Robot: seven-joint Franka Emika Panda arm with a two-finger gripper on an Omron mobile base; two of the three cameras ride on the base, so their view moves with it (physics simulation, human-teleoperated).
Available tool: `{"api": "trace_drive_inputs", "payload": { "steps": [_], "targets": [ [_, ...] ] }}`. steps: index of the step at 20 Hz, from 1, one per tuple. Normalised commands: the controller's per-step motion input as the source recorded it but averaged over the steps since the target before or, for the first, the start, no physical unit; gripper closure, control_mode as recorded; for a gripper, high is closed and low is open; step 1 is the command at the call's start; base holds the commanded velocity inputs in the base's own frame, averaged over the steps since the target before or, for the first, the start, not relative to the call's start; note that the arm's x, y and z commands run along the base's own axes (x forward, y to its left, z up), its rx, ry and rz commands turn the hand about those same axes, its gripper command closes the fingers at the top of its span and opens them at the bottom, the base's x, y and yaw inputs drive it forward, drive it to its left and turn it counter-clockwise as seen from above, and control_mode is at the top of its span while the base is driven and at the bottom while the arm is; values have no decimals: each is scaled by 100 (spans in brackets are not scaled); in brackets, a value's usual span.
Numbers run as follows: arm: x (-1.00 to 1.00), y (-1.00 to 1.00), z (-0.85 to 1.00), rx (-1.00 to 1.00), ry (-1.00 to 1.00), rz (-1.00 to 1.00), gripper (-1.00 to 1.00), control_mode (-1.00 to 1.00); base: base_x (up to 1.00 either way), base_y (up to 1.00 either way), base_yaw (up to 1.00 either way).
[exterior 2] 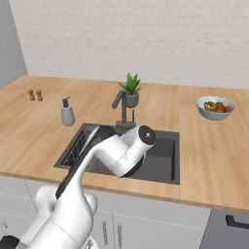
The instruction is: Put the colander in the sink, put the pear in the colander, and turn on the sink faucet and pour water over the colander.
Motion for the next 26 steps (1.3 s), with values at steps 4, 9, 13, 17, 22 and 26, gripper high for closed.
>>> {"api": "trace_drive_inputs", "payload": {
  "steps": [4, 9, 13, 17, 22, 26],
  "targets": [
    [92, 0, -10, 16, 17, 27, 100, -100, 0, 0, 0],
    [51, 0, -29, 12, 14, 27, 100, -100, 0, 0, 0],
    [23, 0, -41, 13, 10, 29, 100, -100, 0, 0, 0],
    [15, 0, -44, 14, 7, 27, 100, -100, 0, 0, 0],
    [1, 4, -35, 13, 2, 20, 100, -100, 0, 0, 0],
    [0, 0, -6, 12, -3, 13, 100, -100, 0, 0, 0]
  ]
}}
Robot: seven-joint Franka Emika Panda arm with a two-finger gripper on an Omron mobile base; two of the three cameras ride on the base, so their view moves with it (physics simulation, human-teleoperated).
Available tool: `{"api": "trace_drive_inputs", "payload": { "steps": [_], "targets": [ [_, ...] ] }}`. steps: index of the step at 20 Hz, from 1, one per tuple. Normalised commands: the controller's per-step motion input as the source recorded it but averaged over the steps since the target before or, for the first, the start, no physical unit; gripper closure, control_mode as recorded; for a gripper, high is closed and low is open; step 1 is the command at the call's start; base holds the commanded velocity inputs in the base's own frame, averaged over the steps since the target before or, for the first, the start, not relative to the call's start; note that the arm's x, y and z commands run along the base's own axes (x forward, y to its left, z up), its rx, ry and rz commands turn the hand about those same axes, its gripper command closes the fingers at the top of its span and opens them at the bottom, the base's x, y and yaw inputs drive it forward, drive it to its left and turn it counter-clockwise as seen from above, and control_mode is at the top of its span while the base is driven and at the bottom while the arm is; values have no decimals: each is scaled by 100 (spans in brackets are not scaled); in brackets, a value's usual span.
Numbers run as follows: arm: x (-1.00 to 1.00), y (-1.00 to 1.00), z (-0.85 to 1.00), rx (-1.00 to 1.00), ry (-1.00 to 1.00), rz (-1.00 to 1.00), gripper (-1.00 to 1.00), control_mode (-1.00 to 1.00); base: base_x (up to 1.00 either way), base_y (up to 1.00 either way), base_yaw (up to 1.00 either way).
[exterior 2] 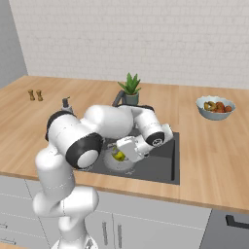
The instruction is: Put the colander in the sink, put the pear in the colander, and turn on the sink faucet and pour water over the colander.
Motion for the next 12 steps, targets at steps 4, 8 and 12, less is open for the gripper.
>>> {"api": "trace_drive_inputs", "payload": {
  "steps": [4, 8, 12],
  "targets": [
    [1, 0, 0, 9, -14, 5, 100, -100, 0, 0, 0],
    [14, 2, -6, 1, -21, 0, 100, -100, 0, 0, 0],
    [18, 7, -9, 0, -25, -1, 100, -100, 0, 0, 0]
  ]
}}
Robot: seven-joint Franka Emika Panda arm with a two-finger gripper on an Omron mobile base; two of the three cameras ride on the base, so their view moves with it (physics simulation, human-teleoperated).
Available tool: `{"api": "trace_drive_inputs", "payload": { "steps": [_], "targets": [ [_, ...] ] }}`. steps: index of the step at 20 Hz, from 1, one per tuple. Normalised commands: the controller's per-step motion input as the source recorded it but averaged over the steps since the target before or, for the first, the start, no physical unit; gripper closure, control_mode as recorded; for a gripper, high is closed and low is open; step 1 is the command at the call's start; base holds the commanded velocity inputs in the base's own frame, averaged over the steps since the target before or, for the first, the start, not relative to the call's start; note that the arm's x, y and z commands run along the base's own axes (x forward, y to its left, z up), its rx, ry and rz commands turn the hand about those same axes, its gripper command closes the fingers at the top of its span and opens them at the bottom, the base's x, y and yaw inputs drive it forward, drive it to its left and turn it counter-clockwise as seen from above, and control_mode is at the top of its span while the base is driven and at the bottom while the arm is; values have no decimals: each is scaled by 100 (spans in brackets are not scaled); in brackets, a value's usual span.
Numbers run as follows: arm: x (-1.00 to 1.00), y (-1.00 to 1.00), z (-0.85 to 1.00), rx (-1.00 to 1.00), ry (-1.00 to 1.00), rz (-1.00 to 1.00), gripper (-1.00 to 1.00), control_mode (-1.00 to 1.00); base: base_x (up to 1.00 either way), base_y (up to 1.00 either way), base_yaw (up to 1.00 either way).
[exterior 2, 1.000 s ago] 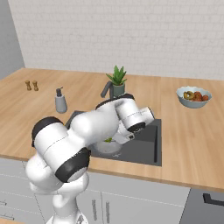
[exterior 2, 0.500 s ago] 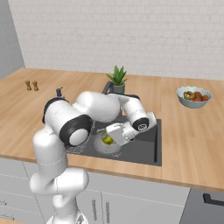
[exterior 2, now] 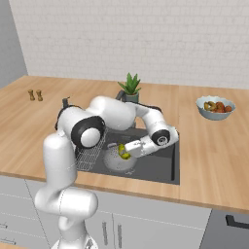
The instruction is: Put the colander in the sink, put the pear in the colander, and turn on the sink faucet and pour water over the colander.
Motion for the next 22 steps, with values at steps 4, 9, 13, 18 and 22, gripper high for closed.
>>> {"api": "trace_drive_inputs", "payload": {
  "steps": [4, 9, 13, 18, 22],
  "targets": [
    [18, 8, -12, -3, -26, -4, 100, -100, 0, 0, 0],
    [6, 6, -17, -3, -21, -7, 100, -100, 0, 0, 0],
    [0, 21, -24, -3, -18, -7, 100, -100, 0, 0, 0],
    [9, 25, -15, -3, -16, -8, 100, -100, 0, 0, 0],
    [31, 11, -5, -5, -10, -8, 100, -100, 0, 0, 0]
  ]
}}
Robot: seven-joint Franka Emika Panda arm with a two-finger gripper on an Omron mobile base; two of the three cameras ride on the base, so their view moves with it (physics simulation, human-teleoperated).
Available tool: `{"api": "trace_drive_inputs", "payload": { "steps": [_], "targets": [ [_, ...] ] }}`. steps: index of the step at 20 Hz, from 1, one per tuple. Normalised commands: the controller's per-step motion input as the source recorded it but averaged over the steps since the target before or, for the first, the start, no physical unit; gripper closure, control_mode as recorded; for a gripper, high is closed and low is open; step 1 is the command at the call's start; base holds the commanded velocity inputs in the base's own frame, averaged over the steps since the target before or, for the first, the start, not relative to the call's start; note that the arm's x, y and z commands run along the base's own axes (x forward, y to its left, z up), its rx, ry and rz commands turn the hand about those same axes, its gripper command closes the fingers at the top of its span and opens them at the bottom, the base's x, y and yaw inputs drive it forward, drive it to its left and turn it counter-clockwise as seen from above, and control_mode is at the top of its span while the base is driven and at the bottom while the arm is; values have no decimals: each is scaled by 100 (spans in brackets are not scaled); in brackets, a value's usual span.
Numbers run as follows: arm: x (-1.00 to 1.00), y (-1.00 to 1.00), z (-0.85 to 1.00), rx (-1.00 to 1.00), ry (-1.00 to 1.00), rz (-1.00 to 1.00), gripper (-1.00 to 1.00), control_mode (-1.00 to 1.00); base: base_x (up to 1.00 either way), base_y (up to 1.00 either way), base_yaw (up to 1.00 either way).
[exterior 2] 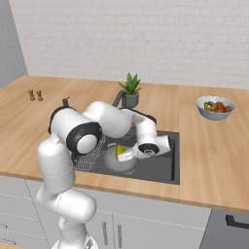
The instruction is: Put the colander in the sink, put the pear in the colander, and turn on the sink faucet and pour water over the colander.
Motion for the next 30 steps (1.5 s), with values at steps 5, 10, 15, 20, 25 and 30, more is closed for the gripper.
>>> {"api": "trace_drive_inputs", "payload": {
  "steps": [5, 10, 15, 20, 25, 30],
  "targets": [
    [21, 0, -12, -7, -8, -6, 100, -100, 0, 0, 0],
    [2, 0, -21, -8, -7, -2, 100, -100, 0, 0, 0],
    [4, 0, -18, -6, -8, 0, 100, -100, 0, 0, 0],
    [10, 0, -13, -5, -5, 0, 100, -100, 0, 0, 0],
    [13, 0, -15, -8, -4, -1, 100, -100, 0, 0, 0],
    [18, 6, -7, -8, -1, -1, 100, -100, 0, 0, 0]
  ]
}}
